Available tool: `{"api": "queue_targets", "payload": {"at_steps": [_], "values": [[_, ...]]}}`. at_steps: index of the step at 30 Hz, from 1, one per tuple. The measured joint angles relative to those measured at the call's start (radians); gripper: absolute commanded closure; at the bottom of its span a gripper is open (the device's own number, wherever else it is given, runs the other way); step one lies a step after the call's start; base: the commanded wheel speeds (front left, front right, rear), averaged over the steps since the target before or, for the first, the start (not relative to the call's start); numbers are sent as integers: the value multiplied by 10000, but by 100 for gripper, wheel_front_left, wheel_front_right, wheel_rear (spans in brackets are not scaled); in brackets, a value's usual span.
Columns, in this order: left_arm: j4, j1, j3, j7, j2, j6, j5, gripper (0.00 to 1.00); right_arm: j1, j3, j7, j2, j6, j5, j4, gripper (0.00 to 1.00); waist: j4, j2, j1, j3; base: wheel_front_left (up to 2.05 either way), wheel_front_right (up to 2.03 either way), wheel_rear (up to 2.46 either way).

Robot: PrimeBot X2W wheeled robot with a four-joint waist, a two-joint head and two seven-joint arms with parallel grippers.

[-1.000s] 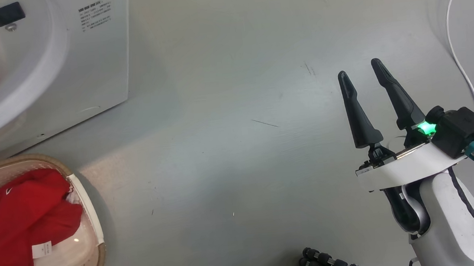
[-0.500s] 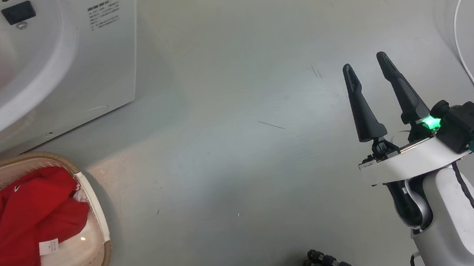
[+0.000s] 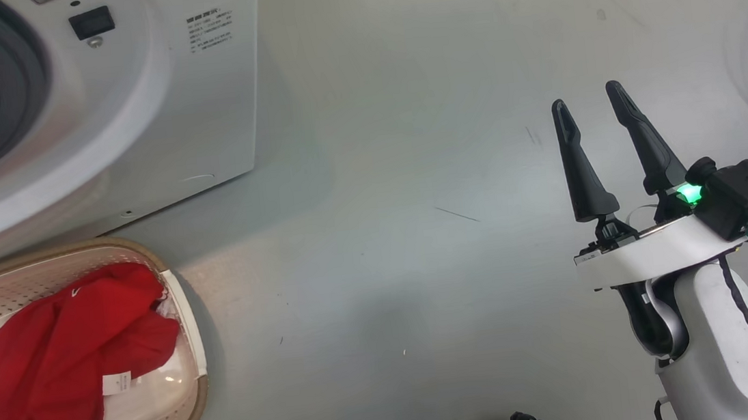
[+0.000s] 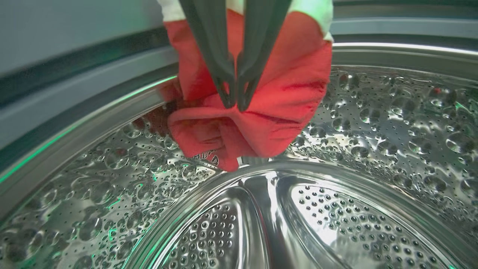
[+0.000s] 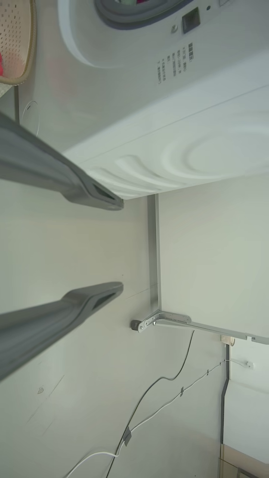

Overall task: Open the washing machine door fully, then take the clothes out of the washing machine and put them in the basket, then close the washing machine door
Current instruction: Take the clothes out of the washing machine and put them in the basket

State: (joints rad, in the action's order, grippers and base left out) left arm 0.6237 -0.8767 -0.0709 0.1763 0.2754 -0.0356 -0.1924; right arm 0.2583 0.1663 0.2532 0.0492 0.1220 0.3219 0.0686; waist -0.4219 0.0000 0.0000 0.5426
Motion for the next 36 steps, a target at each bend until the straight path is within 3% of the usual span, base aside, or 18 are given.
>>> {"api": "queue_targets", "payload": {"at_steps": [14,36], "values": [[483,1251,326,-1523,-713,533,-176,100,-244,-46,0,217,0,-169,274,0,784,0,0,-1142,0,0,0],[410,3352,581,-3526,-1104,941,-259,100,-1343,-40,0,466,0,-332,552,0,1954,0,0,-3162,0,0,0]]}}
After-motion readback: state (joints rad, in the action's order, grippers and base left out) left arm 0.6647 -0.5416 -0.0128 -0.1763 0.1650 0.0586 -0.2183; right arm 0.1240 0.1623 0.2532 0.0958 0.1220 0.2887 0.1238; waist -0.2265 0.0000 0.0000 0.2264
